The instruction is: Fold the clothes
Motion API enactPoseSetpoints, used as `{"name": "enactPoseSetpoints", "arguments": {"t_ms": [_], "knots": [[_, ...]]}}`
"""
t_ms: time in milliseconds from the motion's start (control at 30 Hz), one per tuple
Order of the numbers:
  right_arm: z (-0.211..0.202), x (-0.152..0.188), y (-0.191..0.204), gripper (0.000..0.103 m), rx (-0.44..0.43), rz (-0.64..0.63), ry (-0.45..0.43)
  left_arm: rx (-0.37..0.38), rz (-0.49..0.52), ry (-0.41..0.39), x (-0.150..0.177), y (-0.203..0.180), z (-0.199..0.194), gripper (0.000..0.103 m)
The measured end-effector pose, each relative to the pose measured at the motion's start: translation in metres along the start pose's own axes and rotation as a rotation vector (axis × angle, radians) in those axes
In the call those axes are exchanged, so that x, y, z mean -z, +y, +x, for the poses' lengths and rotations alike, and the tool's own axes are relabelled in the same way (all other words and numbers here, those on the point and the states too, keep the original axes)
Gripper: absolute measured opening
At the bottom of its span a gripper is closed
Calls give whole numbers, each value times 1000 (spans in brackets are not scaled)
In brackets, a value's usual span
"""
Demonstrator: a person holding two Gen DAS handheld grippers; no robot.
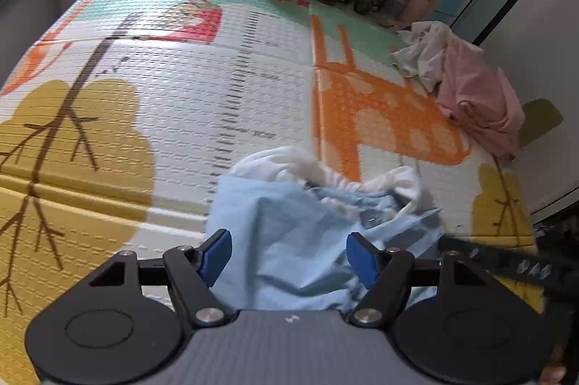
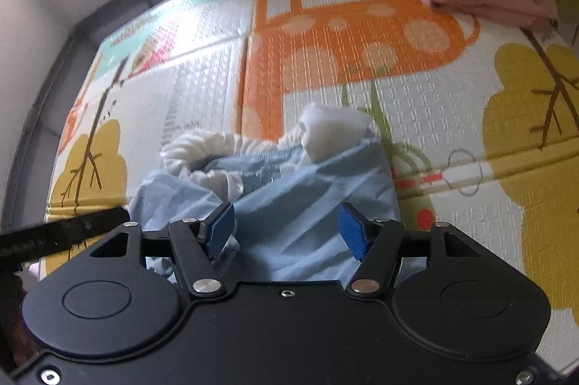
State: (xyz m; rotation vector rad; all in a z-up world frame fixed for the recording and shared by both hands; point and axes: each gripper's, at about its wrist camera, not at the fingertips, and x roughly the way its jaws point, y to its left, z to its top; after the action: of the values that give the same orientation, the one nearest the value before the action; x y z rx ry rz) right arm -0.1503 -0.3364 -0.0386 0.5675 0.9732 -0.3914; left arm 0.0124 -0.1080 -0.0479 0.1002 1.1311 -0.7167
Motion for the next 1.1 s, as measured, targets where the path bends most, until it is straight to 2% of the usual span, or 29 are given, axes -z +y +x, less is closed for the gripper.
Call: {"name": "enactPoseSetpoints", "arguments": {"t_ms": [100,400,567,733,800,900,1100], "knots": [[-2,-1,-1,62,-32,23,-22,10,-15,-7,8,8,-2,72],[11,10,9,59,-106,5,68,19,96,-13,29,8,-6,72],[25,15,14,55,-129,5,125,37,113,8,39,9,0,72],[47,17,12,39,-168,60,196,60,154,27,48,6,5,72],[54,18,11,38,-183,85,209,68,184,26,52,3,6,72],[61,18,11,37,-193,100,212,80,238,24,57,-4,8,72],[63,15,14,19,-227,114,202,73,303,27,60,-15,15,71]]}}
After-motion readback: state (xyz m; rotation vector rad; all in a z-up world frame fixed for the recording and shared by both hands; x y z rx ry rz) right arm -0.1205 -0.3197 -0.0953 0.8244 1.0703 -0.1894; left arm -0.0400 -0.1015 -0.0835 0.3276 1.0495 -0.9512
